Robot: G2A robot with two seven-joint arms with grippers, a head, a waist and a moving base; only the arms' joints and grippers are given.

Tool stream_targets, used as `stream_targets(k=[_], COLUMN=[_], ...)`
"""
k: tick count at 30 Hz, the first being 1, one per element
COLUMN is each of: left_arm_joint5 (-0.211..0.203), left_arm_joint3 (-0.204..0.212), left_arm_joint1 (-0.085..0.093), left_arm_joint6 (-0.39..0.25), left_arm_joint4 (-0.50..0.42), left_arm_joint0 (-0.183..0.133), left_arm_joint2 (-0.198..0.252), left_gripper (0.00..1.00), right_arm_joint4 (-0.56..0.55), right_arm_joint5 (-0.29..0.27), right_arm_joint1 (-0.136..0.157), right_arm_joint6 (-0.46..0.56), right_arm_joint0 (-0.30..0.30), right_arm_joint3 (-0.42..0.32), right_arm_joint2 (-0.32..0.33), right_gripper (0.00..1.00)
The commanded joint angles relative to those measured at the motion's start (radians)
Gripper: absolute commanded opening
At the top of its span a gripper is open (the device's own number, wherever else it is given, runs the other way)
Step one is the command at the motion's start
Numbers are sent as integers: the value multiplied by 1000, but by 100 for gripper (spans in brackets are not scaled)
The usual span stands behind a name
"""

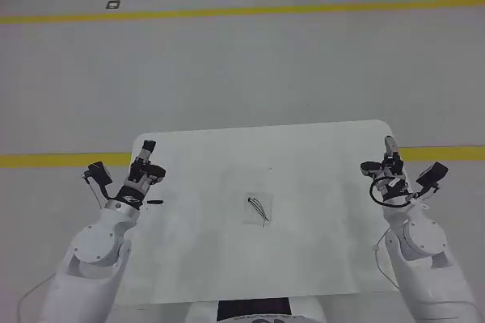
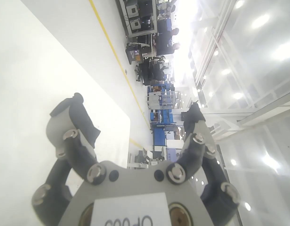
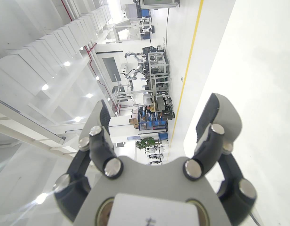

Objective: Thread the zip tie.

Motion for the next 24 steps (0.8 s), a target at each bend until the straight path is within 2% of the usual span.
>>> stream_targets(k=[1,4,6,8,10,11,13,24], left_arm_joint5=[0,0,-4,3,39,70,114,112], left_arm_joint3=[0,0,-32,-54,-69,-82,-95,-101], left_arm_joint1=[0,0,6,12,16,20,26,27], left_arm_joint6=[0,0,-61,-139,-187,-244,-298,-307], left_arm_joint4=[0,0,90,134,171,193,234,251], left_arm_joint0=[0,0,-7,-9,-6,-3,-8,-11], left_arm_joint2=[0,0,13,22,21,31,30,32], left_gripper=[100,100,100,100,100,100,100,100], right_arm_joint4=[0,0,0,0,0,0,0,0], right_arm_joint5=[0,0,0,0,0,0,0,0], right_arm_joint1=[0,0,0,0,0,0,0,0], right_arm_joint6=[0,0,0,0,0,0,0,0], right_arm_joint0=[0,0,0,0,0,0,0,0], right_arm_joint3=[0,0,0,0,0,0,0,0], right_arm_joint2=[0,0,0,0,0,0,0,0], right_gripper=[100,100,100,100,100,100,100,100])
